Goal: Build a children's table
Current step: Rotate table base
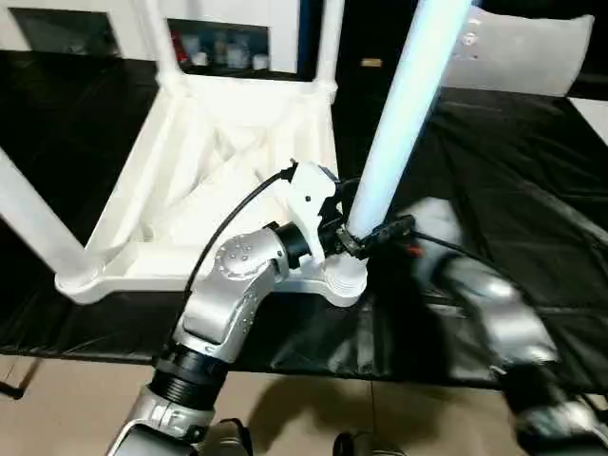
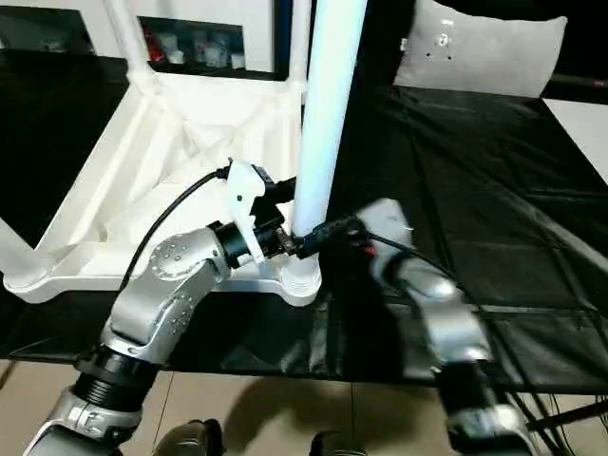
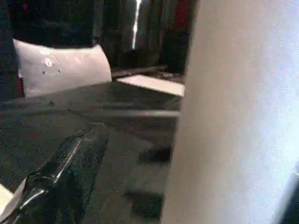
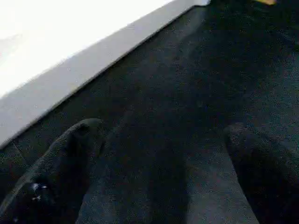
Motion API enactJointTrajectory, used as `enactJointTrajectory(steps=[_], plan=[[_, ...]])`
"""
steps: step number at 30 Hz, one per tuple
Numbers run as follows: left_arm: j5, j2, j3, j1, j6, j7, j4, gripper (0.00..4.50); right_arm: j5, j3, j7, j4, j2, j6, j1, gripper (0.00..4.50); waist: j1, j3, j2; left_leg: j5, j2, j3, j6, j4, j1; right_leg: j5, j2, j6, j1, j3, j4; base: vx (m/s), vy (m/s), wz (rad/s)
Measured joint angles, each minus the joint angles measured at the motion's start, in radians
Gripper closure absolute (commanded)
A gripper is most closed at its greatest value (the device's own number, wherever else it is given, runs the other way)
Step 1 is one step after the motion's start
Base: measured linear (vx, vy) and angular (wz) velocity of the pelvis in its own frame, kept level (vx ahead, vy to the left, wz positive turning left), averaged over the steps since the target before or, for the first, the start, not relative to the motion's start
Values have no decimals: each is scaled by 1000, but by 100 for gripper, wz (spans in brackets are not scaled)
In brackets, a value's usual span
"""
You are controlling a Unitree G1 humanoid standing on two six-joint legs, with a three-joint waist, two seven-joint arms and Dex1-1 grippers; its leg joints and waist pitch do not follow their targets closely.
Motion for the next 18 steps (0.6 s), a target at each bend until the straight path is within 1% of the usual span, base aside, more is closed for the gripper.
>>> enactJointTrajectory(steps=[2,3,4,7,9,10,11,13,15,16,17,18], plan=[[-3,43,1,28,10,-36,-4,2,14,-20,13,-30,-24,2,19,0,0,0,1,0,1,0,0,0,0,0,1,0,0,-1,0,0,0,0],[-9,65,-2,39,13,-61,-9,2,24,-21,23,-44,-33,3,24,0,-1,1,2,0,1,0,0,0,0,0,1,0,0,0,0,0,0,0],[-24,109,-8,53,24,-115,-29,2,36,-23,50,-78,-47,3,40,0,0,2,3,0,0,0,0,-1,0,0,0,0,0,0,0,0,0,0],[-57,208,-12,81,52,-230,-63,2,59,-23,118,-124,-92,3,75,0,2,3,5,0,0,0,0,-1,0,0,0,0,0,0,0,0,0,0],[-59,250,-12,81,53,-273,-62,2,65,-21,155,-148,-115,3,96,0,5,3,5,0,0,0,0,-1,0,0,0,0,0,0,-1,0,0,0],[-59,281,-13,80,53,-315,-54,2,74,-9,201,-176,-136,3,110,0,5,3,6,0,0,0,0,-2,0,0,0,0,0,0,-2,0,0,0],[-54,298,-15,74,44,-336,-37,19,81,-3,228,-195,-151,3,118,0,6,3,6,0,-1,0,0,-2,0,0,0,0,0,0,-2,0,0,0],[-27,330,-21,64,12,-363,7,37,87,10,277,-223,-177,0,134,0,5,3,6,0,-1,0,0,-3,0,0,0,0,0,0,-3,0,0,0],[32,376,-54,22,-40,-400,99,37,105,30,343,-249,-221,-1,144,0,5,4,8,0,-1,0,0,-3,0,0,0,0,0,0,-3,0,0,0],[49,388,-59,8,-62,-414,134,50,114,32,365,-264,-232,0,149,0,4,5,8,0,-1,0,0,-4,0,0,0,0,0,0,-3,0,0,0],[66,393,-63,-13,-90,-432,174,50,130,34,398,-281,-244,3,154,0,4,5,8,0,-1,0,0,-4,0,0,0,0,0,0,-3,0,0,0],[74,393,-71,-31,-106,-446,201,67,147,37,424,-295,-256,6,161,0,5,5,8,0,-1,0,0,-5,0,0,0,0,0,0,-4,0,0,0]])
